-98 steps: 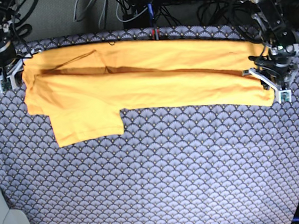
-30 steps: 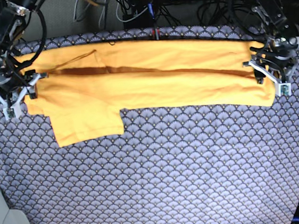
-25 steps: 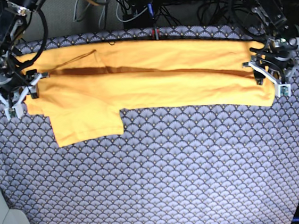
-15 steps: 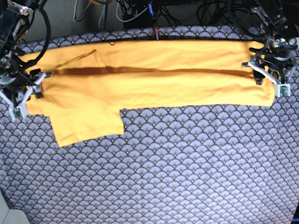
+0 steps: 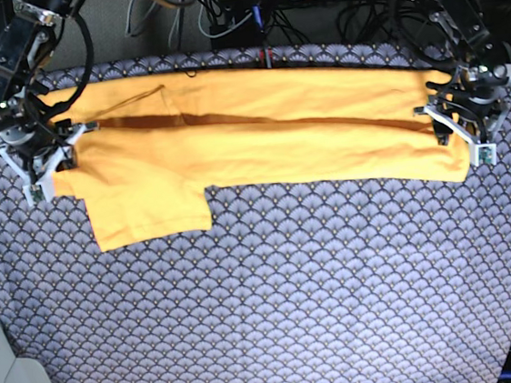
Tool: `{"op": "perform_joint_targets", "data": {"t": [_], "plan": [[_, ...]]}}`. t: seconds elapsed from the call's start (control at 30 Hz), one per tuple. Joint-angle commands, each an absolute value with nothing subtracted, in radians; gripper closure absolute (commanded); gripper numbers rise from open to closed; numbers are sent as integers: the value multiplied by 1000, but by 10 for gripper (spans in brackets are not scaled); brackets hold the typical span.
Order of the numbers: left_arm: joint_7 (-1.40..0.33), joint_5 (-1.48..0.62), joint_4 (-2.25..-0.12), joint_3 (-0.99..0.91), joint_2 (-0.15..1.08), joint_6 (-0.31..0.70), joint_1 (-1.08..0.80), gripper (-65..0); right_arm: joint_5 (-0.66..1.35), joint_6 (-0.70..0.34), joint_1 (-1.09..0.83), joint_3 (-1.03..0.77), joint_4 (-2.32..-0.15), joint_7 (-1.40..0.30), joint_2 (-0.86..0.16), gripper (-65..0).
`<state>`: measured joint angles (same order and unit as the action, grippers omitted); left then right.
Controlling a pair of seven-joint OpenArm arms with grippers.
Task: Fold the T-shirt properly
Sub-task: 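Grasp the strip ends with both grippers and pull them apart to smooth, then release the right gripper and move it down to the sleeve flap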
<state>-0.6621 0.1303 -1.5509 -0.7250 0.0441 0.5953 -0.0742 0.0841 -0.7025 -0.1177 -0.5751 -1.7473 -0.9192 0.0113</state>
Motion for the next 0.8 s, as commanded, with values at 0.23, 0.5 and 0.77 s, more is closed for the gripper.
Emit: {"op": "perform_joint_targets", "data": {"t": [0.23, 0.5, 0.77], "plan": [[-644, 124, -1564, -730, 54, 591, -50, -312, 114, -698, -165, -582, -1768, -895, 1, 0], [-644, 124, -1564, -730, 54, 591, -50, -312, 246, -698, -234, -584, -1770, -894, -36, 0], [-644, 124, -1564, -730, 58, 591, -50, -312, 249, -698, -232, -647, -1773, -900, -58, 0]]}}
